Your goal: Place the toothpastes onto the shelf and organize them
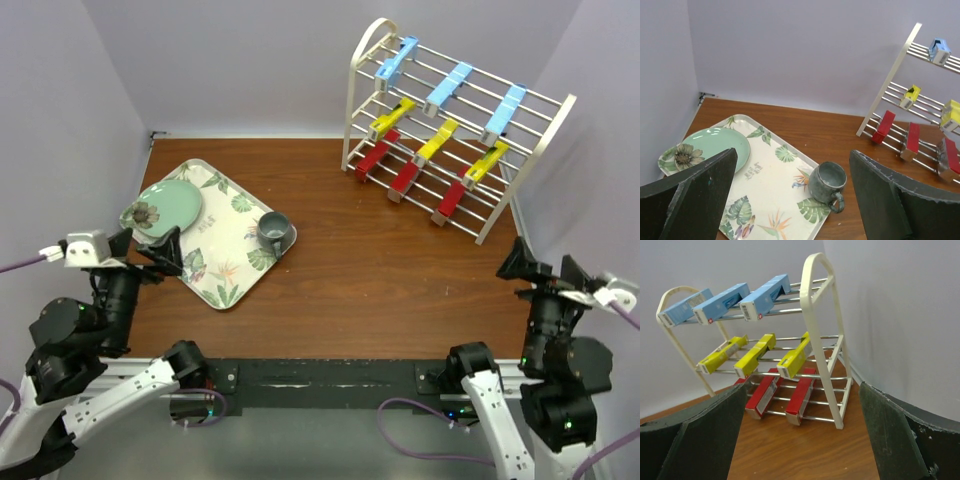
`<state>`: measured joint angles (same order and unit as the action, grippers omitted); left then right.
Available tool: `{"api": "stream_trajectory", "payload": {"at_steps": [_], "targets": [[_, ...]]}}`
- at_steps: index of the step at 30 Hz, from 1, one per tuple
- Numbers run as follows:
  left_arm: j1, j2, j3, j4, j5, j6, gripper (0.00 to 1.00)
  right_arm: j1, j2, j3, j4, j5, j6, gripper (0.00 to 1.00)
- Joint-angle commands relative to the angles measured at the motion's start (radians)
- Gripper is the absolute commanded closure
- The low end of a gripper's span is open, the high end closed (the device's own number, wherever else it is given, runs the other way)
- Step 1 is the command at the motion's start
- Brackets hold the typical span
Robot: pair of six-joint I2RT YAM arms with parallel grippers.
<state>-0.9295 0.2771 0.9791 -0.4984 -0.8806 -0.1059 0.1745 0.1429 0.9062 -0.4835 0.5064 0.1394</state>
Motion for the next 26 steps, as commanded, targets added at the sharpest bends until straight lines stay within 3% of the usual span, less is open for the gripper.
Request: {"api": "stream_trajectory", "payload": {"at_steps": [1,8,26], "targets": [[0.004,-0.035,0.023,0.000,-0.034,0.041,0.00,-0.004,-0.103,-0.041,-0.078,0.006,-0.023,0.01],[0.004,-0.072,0.004,0.026,-0.069,0.055,0.00,-0.004,-0.141,-0.043,-0.152,0.012,0.003,0.02],[0.004,-0.127,-0.025,0.061,-0.086,0.055,0.00,-0.004,-0.131,-0.038,-0.102,-0.006,0.008,0.01]]}}
